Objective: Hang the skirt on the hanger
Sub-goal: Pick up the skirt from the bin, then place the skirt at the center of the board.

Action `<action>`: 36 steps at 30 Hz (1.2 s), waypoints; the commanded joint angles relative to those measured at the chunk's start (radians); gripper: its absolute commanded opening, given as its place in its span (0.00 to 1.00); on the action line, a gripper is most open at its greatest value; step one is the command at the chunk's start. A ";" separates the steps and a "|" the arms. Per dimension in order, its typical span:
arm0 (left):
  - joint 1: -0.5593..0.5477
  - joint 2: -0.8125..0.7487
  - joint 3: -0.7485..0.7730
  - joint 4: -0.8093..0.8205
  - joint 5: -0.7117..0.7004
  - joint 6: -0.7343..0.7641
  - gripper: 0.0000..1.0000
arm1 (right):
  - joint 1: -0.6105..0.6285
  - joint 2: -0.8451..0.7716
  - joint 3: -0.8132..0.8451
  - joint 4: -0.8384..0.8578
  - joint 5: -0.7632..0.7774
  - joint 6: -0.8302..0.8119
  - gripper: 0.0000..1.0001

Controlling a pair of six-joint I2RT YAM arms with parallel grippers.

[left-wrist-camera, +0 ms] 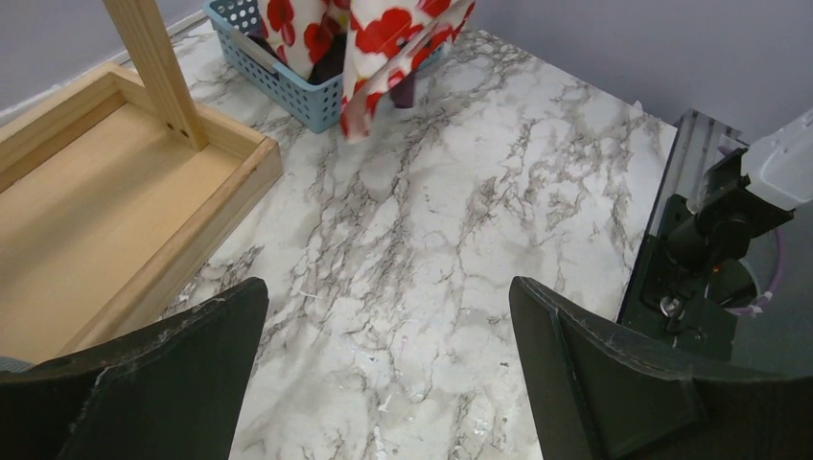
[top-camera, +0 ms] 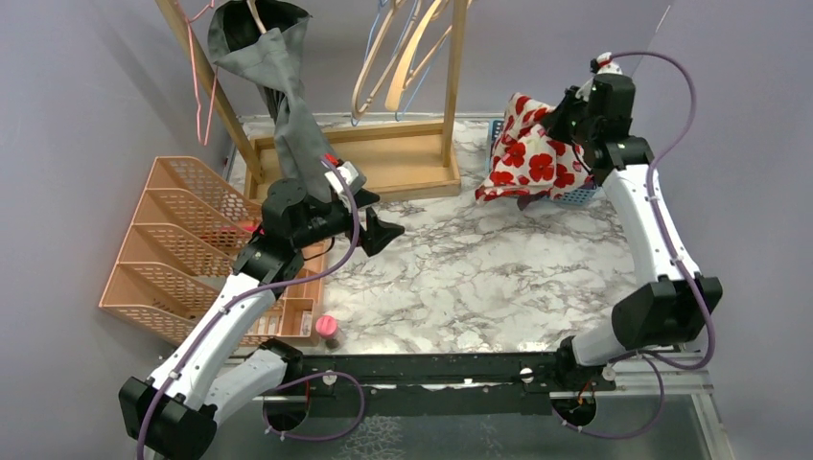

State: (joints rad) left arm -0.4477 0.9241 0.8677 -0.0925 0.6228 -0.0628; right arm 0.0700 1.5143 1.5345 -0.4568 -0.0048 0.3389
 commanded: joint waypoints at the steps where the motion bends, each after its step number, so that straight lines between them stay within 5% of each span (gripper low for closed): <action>1: -0.006 -0.024 -0.023 0.075 -0.074 -0.042 0.99 | 0.002 -0.097 0.095 0.071 -0.192 0.008 0.01; 12: -0.006 -0.030 -0.035 0.088 -0.186 -0.102 0.98 | 0.002 -0.293 0.109 0.067 -0.659 0.036 0.01; 19: -0.006 -0.003 -0.050 0.049 -0.246 -0.209 0.93 | 0.002 -0.455 -0.197 0.045 -0.929 0.104 0.01; 21: -0.006 0.018 -0.051 0.031 -0.231 -0.238 0.90 | 0.002 -0.491 -0.329 -0.011 -0.855 0.072 0.12; 24: -0.006 0.041 -0.077 0.040 -0.197 -0.292 0.87 | 0.002 -0.517 -0.496 -0.108 -0.616 0.054 0.54; 26: -0.006 0.060 -0.097 0.046 -0.191 -0.320 0.86 | 0.002 -0.506 -0.562 -0.161 -0.457 0.044 0.68; 36: -0.060 0.204 -0.121 0.040 -0.221 -0.445 0.79 | 0.004 -0.383 -0.631 -0.139 -0.173 0.068 0.72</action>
State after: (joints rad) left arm -0.4652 1.0725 0.7406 -0.0521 0.4164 -0.4294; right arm 0.0727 1.0870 0.9146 -0.6220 -0.3225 0.3927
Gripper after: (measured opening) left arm 0.815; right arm 0.720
